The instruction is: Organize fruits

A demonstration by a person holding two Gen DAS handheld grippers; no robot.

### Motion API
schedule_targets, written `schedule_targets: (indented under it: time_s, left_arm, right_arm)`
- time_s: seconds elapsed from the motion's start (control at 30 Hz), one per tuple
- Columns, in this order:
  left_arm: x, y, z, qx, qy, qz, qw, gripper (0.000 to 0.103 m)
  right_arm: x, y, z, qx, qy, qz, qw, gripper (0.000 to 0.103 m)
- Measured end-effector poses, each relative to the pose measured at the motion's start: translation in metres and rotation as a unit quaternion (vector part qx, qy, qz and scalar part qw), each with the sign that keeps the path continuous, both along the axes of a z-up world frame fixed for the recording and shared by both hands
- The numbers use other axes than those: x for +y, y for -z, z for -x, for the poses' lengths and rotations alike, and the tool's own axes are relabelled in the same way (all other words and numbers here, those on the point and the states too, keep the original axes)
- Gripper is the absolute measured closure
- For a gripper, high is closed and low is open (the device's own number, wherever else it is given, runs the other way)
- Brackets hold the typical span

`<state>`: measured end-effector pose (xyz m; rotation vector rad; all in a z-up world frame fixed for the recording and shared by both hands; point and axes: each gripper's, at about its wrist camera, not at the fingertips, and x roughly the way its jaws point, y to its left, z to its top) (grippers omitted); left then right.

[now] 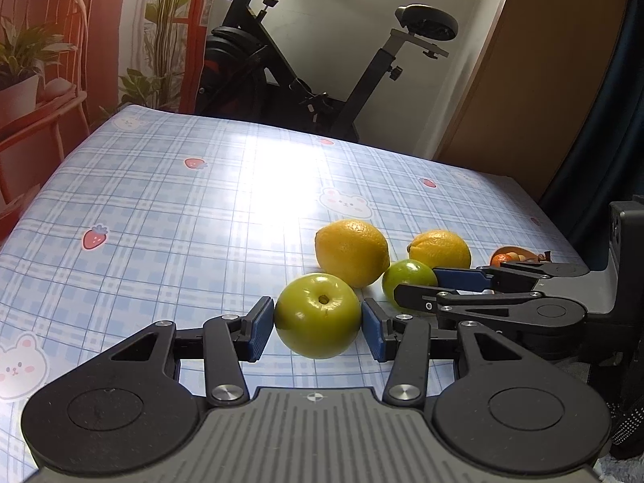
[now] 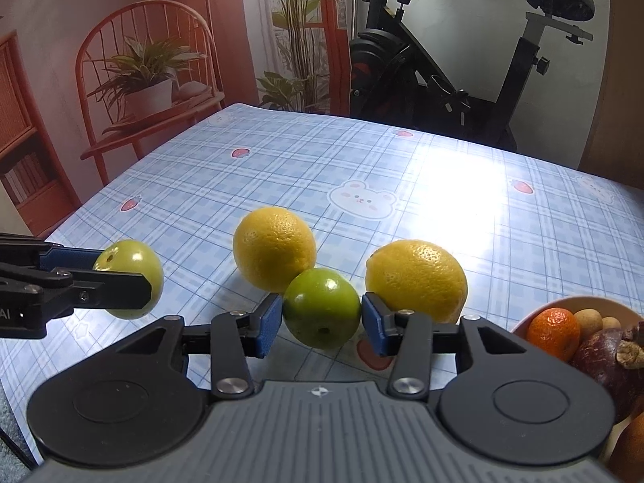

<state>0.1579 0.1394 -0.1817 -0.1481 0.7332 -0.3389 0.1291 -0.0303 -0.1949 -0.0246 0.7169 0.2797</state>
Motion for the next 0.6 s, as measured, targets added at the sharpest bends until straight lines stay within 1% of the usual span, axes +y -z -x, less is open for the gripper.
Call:
schedule_targets:
  time_s: [0.17, 0.37, 0.47, 0.5, 0.6]
  left_arm:
    - [-0.001, 0.002, -0.003, 0.008, 0.004, -0.001, 1.0000, 0.053]
    - [-0.002, 0.004, -0.001, 0.017, 0.007, 0.002, 0.9998, 0.053]
    - [0.000, 0.005, -0.002, 0.022, 0.008, 0.001, 0.9997, 0.053]
    - [0.001, 0.004, -0.001, 0.022, 0.008, 0.000, 0.9997, 0.053]
    - [0.001, 0.003, 0.000, 0.020, 0.007, -0.001, 0.9998, 0.053]
  right_arm:
    - [-0.003, -0.001, 0.017, 0.010, -0.013, -0.006, 1.000, 0.057]
    - [-0.011, -0.001, 0.030, 0.027, -0.015, -0.017, 0.999, 0.057]
    - [-0.012, -0.002, 0.028, 0.027, -0.015, -0.021, 0.999, 0.056]
    - [-0.012, -0.001, 0.027, 0.026, -0.015, -0.021, 0.999, 0.054]
    - [-0.009, 0.000, 0.022, 0.020, -0.021, -0.020, 0.999, 0.054]
